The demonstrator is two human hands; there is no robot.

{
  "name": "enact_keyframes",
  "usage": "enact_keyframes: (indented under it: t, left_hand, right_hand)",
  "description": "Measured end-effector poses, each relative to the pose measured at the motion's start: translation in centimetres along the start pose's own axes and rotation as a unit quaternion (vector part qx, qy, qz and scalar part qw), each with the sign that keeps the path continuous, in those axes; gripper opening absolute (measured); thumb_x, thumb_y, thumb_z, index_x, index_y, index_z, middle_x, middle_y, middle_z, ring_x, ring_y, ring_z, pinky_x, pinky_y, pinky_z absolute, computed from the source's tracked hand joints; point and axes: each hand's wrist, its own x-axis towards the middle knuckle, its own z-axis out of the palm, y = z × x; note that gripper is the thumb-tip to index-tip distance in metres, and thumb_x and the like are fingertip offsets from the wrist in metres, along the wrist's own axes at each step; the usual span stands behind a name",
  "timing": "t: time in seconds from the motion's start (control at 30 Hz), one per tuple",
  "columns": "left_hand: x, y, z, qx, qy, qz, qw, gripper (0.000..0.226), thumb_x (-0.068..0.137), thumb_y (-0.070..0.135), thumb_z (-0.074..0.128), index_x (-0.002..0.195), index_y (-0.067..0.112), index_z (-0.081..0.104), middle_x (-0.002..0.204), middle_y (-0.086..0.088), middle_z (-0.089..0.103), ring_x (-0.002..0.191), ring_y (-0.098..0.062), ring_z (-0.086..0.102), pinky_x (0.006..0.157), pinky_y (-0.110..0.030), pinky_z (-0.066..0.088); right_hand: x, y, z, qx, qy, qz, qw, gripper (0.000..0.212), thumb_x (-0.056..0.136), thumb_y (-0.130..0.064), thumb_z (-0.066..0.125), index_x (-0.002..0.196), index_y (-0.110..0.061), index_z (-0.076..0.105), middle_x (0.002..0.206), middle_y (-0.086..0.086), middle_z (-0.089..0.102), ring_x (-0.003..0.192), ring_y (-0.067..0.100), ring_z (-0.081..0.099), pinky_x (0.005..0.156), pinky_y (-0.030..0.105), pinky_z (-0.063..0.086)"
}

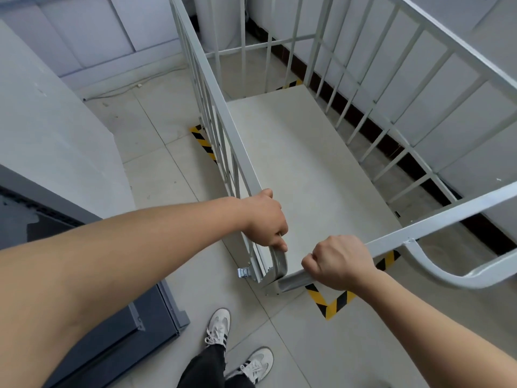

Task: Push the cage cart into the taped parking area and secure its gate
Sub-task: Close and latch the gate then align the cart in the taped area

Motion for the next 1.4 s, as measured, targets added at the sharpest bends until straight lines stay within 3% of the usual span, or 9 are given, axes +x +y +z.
enact_keyframes:
  t: [0.23,0.47,0.63,0.77,1.03,1.2,1.4]
  left_hand:
    - [0.0,0.0,0.1,-0.019,0.002,-0.015,1.000,0.045,0.093,0.061,0.035,0.068,0.025,0.048,0.073,0.008,0.057,0.095,-0.019,0.055,0.088,-0.038,0.024]
    - [-0.2,0.3,-0.1,-0.021,-0.004,-0.024,0.999,0.045,0.093,0.062,0.035,0.066,0.026,0.045,0.072,0.008,0.057,0.096,-0.019,0.056,0.088,-0.038,0.024]
    - [-0.1,0.4,-0.2,-0.009,-0.006,-0.020,1.000,0.043,0.094,0.061,0.034,0.076,0.026,0.052,0.079,0.006,0.061,0.098,-0.020,0.055,0.088,-0.039,0.025]
    - [-0.3,0.5,-0.2,-0.009,-0.006,-0.013,1.000,0.043,0.095,0.059,0.033,0.075,0.025,0.051,0.073,0.008,0.054,0.096,-0.020,0.055,0.088,-0.040,0.025]
    - [-0.3,0.3,-0.1,-0.012,0.006,0.003,1.000,0.043,0.096,0.059,0.031,0.077,0.025,0.050,0.091,0.005,0.068,0.090,-0.018,0.048,0.087,-0.040,0.025]
    - [-0.5,0.6,-0.2,-0.025,-0.004,-0.002,1.000,0.043,0.096,0.058,0.031,0.076,0.025,0.049,0.090,0.005,0.067,0.086,-0.016,0.042,0.086,-0.039,0.025]
    - [-0.3,0.4,-0.4,-0.018,-0.003,0.005,1.000,0.045,0.096,0.059,0.031,0.075,0.024,0.050,0.081,0.007,0.060,0.086,-0.018,0.045,0.087,-0.040,0.025]
  right_hand:
    - [0.1,0.0,0.2,0.010,0.009,-0.004,1.000,0.049,0.085,-0.042,0.033,0.048,-0.010,0.038,0.048,0.006,0.038,0.046,0.023,0.039,0.047,0.029,0.031]
    - [-0.1,0.0,0.0,0.004,0.008,-0.011,1.000,0.049,0.085,-0.042,0.032,0.049,-0.010,0.038,0.047,0.005,0.035,0.045,0.020,0.033,0.047,0.029,0.029]
    - [0.0,0.0,0.0,0.000,0.003,-0.009,1.000,0.048,0.084,-0.042,0.032,0.049,-0.010,0.038,0.048,0.006,0.038,0.046,0.022,0.036,0.047,0.029,0.029]
    - [-0.1,0.0,0.0,0.001,-0.009,-0.010,1.000,0.048,0.084,-0.042,0.032,0.049,-0.010,0.042,0.049,0.006,0.041,0.047,0.022,0.039,0.048,0.030,0.032]
    - [-0.2,-0.2,-0.4,-0.023,-0.029,-0.011,0.999,0.047,0.084,-0.041,0.032,0.051,-0.006,0.035,0.048,0.009,0.034,0.044,0.023,0.030,0.045,0.029,0.022]
    - [-0.3,-0.2,-1.1,-0.027,-0.038,-0.020,0.999,0.045,0.084,-0.041,0.032,0.058,-0.007,0.045,0.050,0.008,0.033,0.053,0.029,0.041,0.044,0.029,0.020]
    - [-0.4,-0.4,-1.2,-0.032,-0.043,-0.009,0.999,0.047,0.083,-0.042,0.031,0.057,-0.006,0.044,0.050,0.008,0.035,0.045,0.023,0.033,0.043,0.030,0.020]
